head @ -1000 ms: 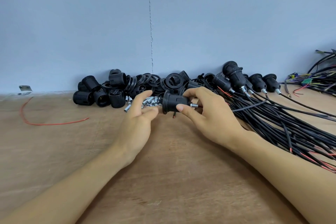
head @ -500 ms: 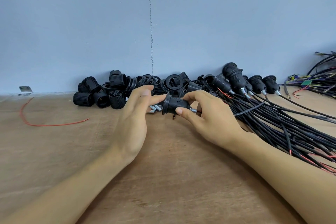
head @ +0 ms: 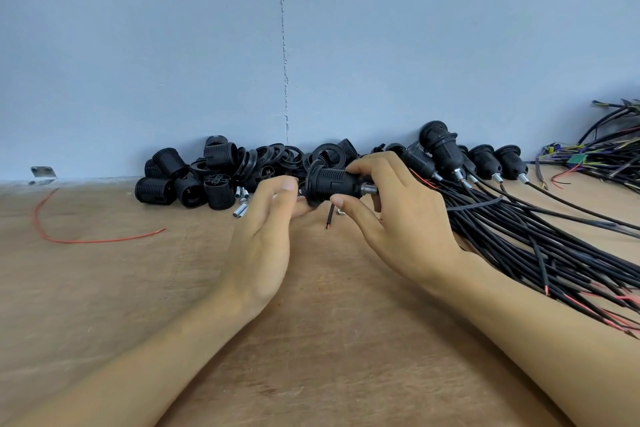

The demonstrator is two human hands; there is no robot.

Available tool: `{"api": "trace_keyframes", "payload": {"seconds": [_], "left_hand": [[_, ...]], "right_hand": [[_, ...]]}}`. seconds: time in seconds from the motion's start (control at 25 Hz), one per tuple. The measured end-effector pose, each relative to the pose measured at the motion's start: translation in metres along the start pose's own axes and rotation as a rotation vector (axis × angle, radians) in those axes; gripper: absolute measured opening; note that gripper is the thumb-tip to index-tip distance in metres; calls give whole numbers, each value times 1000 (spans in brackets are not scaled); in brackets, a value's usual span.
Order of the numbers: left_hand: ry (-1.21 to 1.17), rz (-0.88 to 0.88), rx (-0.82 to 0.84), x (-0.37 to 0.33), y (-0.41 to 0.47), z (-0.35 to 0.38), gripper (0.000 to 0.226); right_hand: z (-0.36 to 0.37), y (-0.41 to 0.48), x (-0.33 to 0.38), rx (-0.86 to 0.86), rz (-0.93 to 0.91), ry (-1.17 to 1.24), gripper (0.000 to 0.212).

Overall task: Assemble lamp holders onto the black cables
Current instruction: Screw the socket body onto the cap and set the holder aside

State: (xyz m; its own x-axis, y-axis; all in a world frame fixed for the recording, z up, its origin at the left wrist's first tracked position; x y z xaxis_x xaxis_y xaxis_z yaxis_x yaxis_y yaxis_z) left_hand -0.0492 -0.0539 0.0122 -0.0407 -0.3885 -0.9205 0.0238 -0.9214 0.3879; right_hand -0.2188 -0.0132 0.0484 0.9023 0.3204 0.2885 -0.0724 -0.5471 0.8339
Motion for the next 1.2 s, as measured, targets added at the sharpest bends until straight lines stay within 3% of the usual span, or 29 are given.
{"api": "trace_keyframes", "payload": {"seconds": [0.16,0.28,0.56,0.68,0.84,1.0,1.12,1.2], "left_hand": [[-126,-75,19,4,7,1,42],[-208,-104,-5,2,13,-5,50],[-184,-117,7,1,10,-5,34],[-151,-158,-1,4,7,-4,30],[-66,-194,-24,8,7,-5,45],[6,-166,17,8,8,-1,54],[29,-159,30,8,7,0,59],[43,-160,38,6,6,1,60]], "right_hand": [[-1,-2,6,22,-24,26,42],[4,-4,11,153,-119,27,44],[14,0,-3,379,-139,-118,53],[9,12,-6,294,-120,-214,53],[-20,56,-6,10,-23,-366,49],[-55,125,19,-207,-129,-502,45],[-65,157,23,-214,-142,-626,44],[-62,162,5,-114,-44,-719,42]]}}
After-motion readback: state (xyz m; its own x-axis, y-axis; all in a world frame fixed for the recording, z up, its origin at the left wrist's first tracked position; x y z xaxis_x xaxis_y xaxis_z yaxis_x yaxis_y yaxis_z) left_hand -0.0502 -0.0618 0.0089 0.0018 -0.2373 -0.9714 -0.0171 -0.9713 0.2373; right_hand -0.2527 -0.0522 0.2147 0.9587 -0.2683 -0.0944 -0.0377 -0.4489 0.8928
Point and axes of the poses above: each hand's wrist, its own y-axis towards the middle knuckle, its own z-axis out of the palm, x = y × z, the point moved 4 cm from there along y, towards the middle knuckle, and after that the axes turned 12 degrees about -x, right-handed, at the moved point
